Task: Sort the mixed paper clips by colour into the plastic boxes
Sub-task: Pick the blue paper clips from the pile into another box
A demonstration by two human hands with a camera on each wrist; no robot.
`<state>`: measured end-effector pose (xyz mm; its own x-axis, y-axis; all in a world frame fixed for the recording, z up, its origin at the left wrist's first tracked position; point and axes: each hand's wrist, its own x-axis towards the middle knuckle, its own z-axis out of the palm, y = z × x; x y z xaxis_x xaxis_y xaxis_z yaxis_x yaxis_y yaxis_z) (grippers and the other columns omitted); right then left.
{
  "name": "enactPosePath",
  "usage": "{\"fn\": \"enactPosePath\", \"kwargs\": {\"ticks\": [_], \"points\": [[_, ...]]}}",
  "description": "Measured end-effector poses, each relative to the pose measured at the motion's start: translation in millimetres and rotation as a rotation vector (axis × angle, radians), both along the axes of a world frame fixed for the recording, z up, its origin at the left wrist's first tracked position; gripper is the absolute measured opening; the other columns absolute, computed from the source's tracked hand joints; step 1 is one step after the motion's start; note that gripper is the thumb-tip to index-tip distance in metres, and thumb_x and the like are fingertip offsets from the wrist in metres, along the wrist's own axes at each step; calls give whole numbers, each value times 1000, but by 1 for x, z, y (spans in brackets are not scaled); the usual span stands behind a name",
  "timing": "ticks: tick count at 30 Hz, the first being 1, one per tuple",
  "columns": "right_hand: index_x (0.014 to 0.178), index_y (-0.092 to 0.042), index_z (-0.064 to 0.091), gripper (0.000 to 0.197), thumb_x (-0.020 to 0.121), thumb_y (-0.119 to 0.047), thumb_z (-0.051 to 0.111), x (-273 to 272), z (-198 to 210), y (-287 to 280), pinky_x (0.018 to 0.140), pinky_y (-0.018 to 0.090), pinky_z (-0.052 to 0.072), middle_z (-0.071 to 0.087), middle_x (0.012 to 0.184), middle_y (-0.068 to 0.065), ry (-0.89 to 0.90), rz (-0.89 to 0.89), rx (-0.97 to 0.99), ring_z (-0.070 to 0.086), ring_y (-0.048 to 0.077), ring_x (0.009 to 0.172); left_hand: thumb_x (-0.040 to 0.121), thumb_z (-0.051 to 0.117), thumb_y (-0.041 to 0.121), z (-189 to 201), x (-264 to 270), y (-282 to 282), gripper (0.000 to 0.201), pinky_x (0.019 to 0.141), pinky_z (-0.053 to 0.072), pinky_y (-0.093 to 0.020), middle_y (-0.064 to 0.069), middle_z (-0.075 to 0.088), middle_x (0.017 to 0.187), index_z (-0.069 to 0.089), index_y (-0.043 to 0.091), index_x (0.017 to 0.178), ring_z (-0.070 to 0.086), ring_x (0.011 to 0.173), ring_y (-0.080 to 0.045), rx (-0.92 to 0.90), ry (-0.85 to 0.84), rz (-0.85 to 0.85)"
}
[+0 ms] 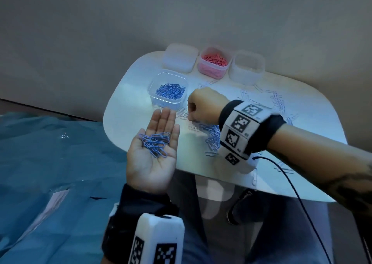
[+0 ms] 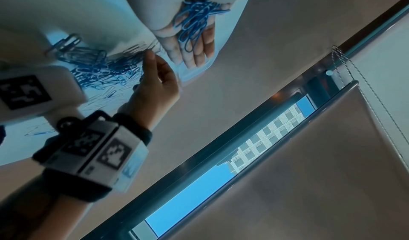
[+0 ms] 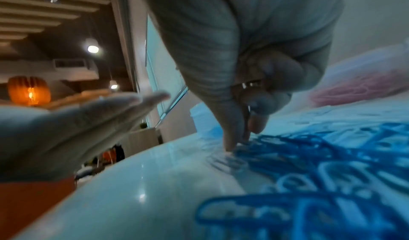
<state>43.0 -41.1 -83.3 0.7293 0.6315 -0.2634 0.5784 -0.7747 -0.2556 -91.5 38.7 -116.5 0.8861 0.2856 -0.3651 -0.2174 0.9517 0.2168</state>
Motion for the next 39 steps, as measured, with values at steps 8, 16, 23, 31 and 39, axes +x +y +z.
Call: {"fn": "enactPosePath", "kwargs": {"ticks": [8,16,23,31,39], "points": [[68,-10,58,18,84,-15,62,4,10,-22,50,17,38,59,68,4,249,-136,145,54,16,68,100,17,26,8,10,-11,50,69,56,-36,-11,72,88,62,4,93,71,79,-22,-14,64,-22],[61,-14,52,25,81,-5,63,2,19,-55,41,13,35,54,58,1,406,-226,315,49,10,54,100,16,26,14,12,-27,50,68,56,-34,-12,71,88,60,4,93,56,107,-15,-31,89,-58],[65,-13,51,25,88,-15,61,2,25,-62,48,20,35,53,65,3,468,-272,364,46,22,73,100,16,26,13,15,-28,50,69,57,-33,-13,70,89,60,3,93,53,120,-26,-34,84,-53],[69,-12,43,26,93,-7,51,-10,26,-57,38,12,41,56,66,5,519,-238,424,55,9,54,100,18,26,10,14,-34,54,71,54,-40,-13,72,89,66,4,87,68,86,-24,-15,74,-84],[86,-1,63,9,85,-9,63,-34,49,-36,41,11,39,65,80,17,536,52,466,52,11,56,100,23,32,16,22,-35,44,82,49,-27,-13,69,84,58,6,94,67,75,-22,-6,88,-92]]}}
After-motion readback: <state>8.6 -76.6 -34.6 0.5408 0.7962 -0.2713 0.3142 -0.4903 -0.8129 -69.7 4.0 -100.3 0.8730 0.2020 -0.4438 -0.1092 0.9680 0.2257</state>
